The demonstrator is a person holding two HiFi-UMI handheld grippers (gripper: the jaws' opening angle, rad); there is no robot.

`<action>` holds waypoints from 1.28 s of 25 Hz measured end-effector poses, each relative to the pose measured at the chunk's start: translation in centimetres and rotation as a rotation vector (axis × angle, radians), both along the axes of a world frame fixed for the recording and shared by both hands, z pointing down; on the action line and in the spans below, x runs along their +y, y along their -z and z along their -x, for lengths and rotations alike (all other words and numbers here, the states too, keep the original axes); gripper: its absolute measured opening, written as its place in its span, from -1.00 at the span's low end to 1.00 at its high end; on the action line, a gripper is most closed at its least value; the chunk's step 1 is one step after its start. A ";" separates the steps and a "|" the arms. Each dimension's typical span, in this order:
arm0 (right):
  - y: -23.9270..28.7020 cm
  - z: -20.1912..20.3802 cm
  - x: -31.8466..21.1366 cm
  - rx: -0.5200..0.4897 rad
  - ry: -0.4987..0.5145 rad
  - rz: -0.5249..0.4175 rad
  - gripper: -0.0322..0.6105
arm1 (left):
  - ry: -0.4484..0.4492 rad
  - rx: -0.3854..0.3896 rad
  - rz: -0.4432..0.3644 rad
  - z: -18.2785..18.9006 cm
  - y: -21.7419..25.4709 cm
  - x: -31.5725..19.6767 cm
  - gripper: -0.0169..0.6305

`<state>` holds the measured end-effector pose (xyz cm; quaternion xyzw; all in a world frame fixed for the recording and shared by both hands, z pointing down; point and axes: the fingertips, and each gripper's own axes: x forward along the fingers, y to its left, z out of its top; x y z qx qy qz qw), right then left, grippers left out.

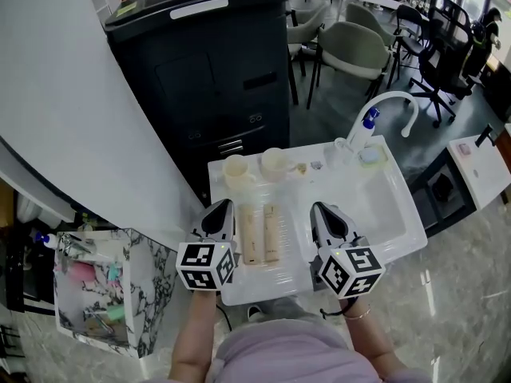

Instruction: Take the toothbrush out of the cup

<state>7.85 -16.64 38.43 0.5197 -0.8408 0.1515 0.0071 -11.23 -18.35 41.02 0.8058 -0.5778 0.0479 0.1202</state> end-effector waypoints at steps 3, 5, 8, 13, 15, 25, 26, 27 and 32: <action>0.1 0.0 0.2 0.003 0.003 -0.004 -0.89 | 0.009 0.004 -0.006 0.4 0.1 0.5 -0.94; 0.2 0.0 0.3 0.003 0.007 -0.007 -0.89 | 0.013 0.001 -0.011 0.5 0.3 0.7 -0.94; 0.2 0.0 0.5 0.016 0.016 -0.010 -0.89 | 0.013 -0.008 -0.021 0.5 0.5 1.0 -0.94; 0.3 0.1 0.7 0.026 0.027 -0.017 -0.89 | 0.013 -0.020 -0.033 0.2 0.9 1.1 -0.94; 0.2 0.0 0.7 0.024 0.028 -0.017 -0.89 | 0.015 -0.019 -0.035 0.2 1.0 1.0 -0.94; 0.3 -0.3 0.6 0.032 0.040 -0.017 -0.89 | 0.028 -0.009 -0.034 0.3 1.1 0.9 -0.94; 0.4 -0.4 0.5 0.031 0.041 -0.016 -0.89 | 0.030 -0.009 -0.034 0.3 1.1 0.9 -0.94; 0.4 -0.4 0.5 0.031 0.043 -0.015 -0.89 | 0.032 -0.009 -0.034 0.3 1.2 0.9 -0.94; 0.3 -0.2 0.4 0.029 0.057 -0.014 -0.89 | 0.040 -0.010 -0.029 0.4 1.0 1.0 -0.94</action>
